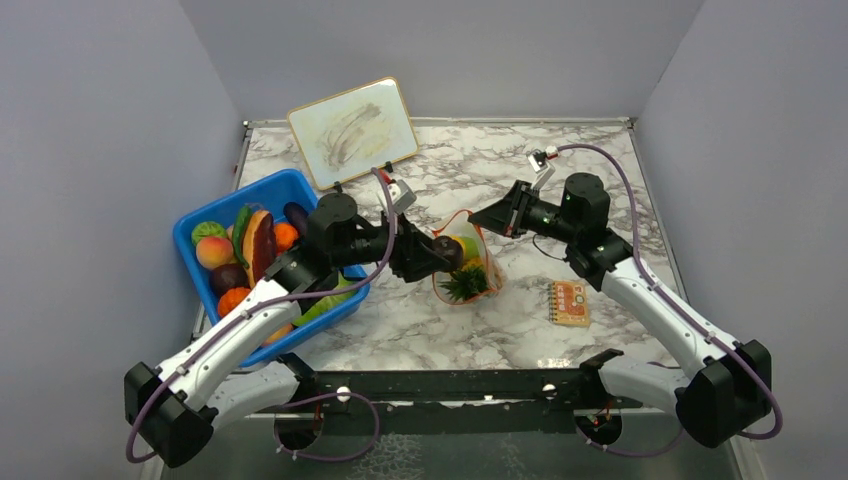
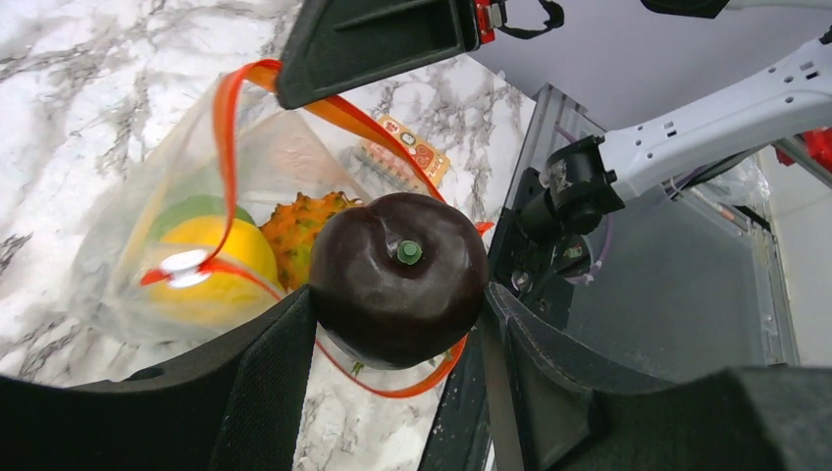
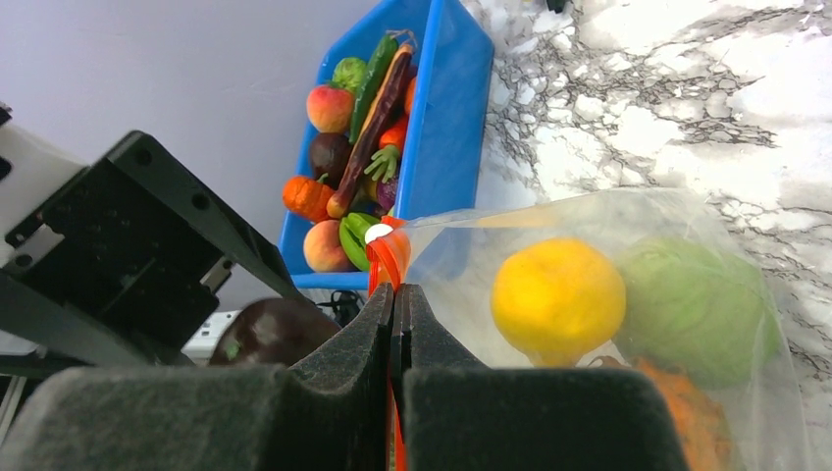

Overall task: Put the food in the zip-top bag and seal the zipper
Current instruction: Place the fake fruit in the zipper food storage bag.

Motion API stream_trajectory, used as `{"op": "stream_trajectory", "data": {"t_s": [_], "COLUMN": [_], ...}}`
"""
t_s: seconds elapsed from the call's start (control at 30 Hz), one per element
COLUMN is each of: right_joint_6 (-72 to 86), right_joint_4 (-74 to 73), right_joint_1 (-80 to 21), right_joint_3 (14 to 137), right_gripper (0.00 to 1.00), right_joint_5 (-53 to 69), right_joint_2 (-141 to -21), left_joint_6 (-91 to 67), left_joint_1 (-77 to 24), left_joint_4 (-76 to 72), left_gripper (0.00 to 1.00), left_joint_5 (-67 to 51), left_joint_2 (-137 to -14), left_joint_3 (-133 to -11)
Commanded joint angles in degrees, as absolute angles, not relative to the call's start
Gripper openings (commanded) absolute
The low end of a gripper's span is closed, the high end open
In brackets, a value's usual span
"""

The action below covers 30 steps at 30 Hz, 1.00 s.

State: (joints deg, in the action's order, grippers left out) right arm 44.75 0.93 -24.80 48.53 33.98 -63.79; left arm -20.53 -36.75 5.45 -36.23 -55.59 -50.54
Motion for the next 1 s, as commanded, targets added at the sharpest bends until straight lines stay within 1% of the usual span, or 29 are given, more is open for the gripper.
{"op": "stream_trajectory", "data": {"t_s": [0.0, 0.1, 0.2, 0.37, 0.5, 0.7, 0.97], "right_joint_6": [46.03, 46.14, 46.05, 46.02, 46.04, 46.31, 46.17], "right_joint_4": [4.36, 4.34, 4.35, 4.3, 4.52, 4.97, 4.74], "right_joint_1": [-25.22, -25.22, -25.22, -25.25, -25.28, -25.26, -25.33], "right_joint_3": [47.03, 46.74, 46.55, 46.61, 46.34, 46.27, 46.41], "right_gripper": [0.01, 0.01, 0.01, 0.01, 0.01, 0.01, 0.01], "right_joint_5": [34.26, 34.53, 34.61, 34.63, 34.52, 34.74, 34.55], "right_joint_2": [-62.92, -62.6, -62.36, -62.06, -61.98, -62.32, -62.37], "left_joint_6": [-17.46, -16.24, -15.33, -14.13, -12.92, -11.46, -11.16], "left_joint_1": [-40.81, -42.25, -43.0, -43.57, -43.73, -43.86, -43.85], "left_joint_4": [1.6, 1.5, 1.64, 2.15, 3.49, 3.51, 3.64], "left_gripper": [0.41, 0.42, 0.44, 0.54, 0.7, 0.82, 0.83], "left_joint_5": [-30.48, -27.07, -25.51, -22.83, -20.71, -18.97, -17.6], "left_joint_2": [-58.65, -60.64, -62.57, -63.38, -63.21, -61.87, -60.36], "left_joint_3": [-51.81, -53.03, -53.88, -54.23, -54.36, -53.75, -53.5]}}
